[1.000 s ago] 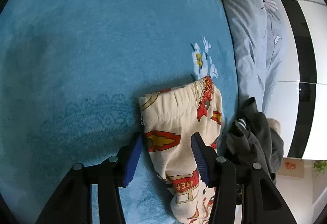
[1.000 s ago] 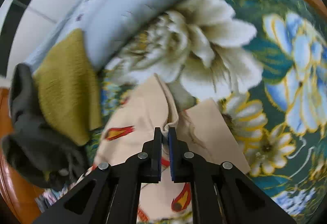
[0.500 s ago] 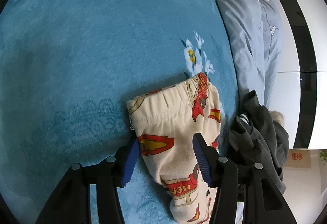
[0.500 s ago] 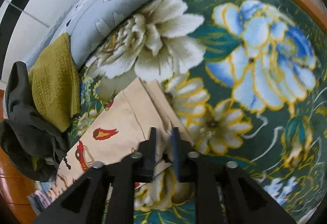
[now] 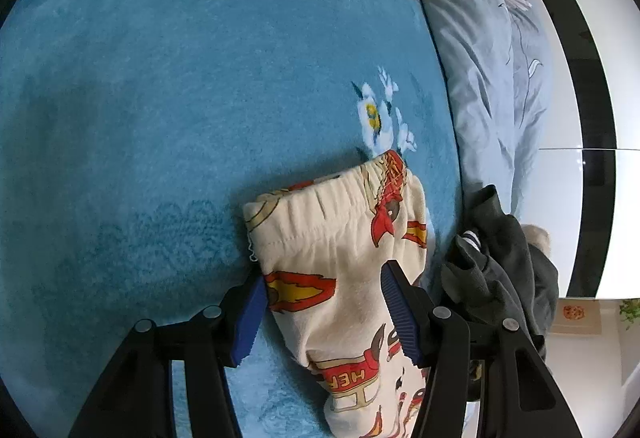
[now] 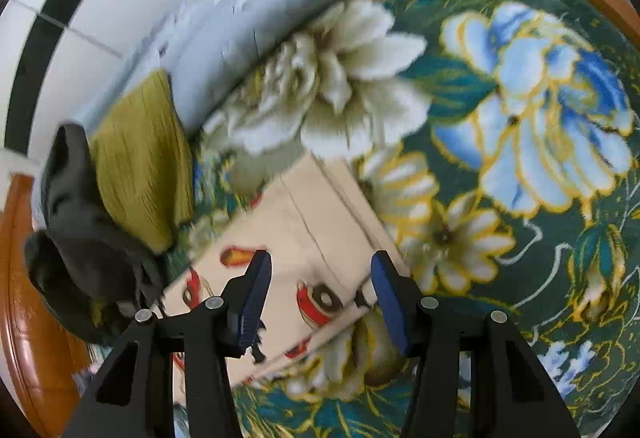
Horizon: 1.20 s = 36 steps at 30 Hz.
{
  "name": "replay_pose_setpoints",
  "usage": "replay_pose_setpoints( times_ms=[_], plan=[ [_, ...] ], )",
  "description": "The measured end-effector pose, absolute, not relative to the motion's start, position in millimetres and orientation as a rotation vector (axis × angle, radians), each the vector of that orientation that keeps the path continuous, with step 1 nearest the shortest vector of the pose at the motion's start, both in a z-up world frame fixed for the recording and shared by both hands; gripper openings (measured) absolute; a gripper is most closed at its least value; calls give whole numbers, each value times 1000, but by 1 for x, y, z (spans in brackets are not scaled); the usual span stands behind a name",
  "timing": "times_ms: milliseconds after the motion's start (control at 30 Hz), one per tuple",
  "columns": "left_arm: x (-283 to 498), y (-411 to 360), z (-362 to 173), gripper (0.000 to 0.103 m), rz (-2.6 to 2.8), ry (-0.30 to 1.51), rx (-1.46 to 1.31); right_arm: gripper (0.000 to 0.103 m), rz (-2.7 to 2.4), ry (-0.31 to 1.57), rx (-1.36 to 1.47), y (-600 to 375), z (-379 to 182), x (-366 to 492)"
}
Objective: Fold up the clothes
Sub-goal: 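Press and adjust the folded pant legs with the right gripper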
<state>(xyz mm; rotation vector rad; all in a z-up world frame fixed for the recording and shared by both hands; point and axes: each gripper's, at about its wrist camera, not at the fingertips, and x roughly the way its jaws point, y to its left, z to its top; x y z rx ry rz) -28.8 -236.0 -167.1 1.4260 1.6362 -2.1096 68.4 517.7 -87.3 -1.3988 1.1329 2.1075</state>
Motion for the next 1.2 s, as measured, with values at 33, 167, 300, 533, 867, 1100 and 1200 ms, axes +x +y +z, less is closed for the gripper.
replay_pose_setpoints(
  times_ms=[33,167,300,533,867,1100,1200],
  plan=[
    [-29,-237,-167,60,-2109,1641,1424,52,2081,1157,-1395,519,-92,70],
    [-26,-240,-168,61,-2092,1676,1410,36,2047,1166,-1393,521,-96,70],
    [-25,-242,-169,61,-2084,1685,1397,27,2031,1155,-1395,521,-96,67],
    [-25,-243,-169,61,-2091,1680,1391,5,2081,1033,-1437,514,-84,68],
    [-29,-240,-163,61,-2134,1605,1417,14,2018,1036,-1407,525,-99,80],
    [-38,-232,-158,61,-2207,1467,1442,38,2004,1161,-1356,536,-115,88],
    [-37,-234,-160,61,-2203,1513,1429,42,2005,1355,-1294,537,-119,93]
  ],
)
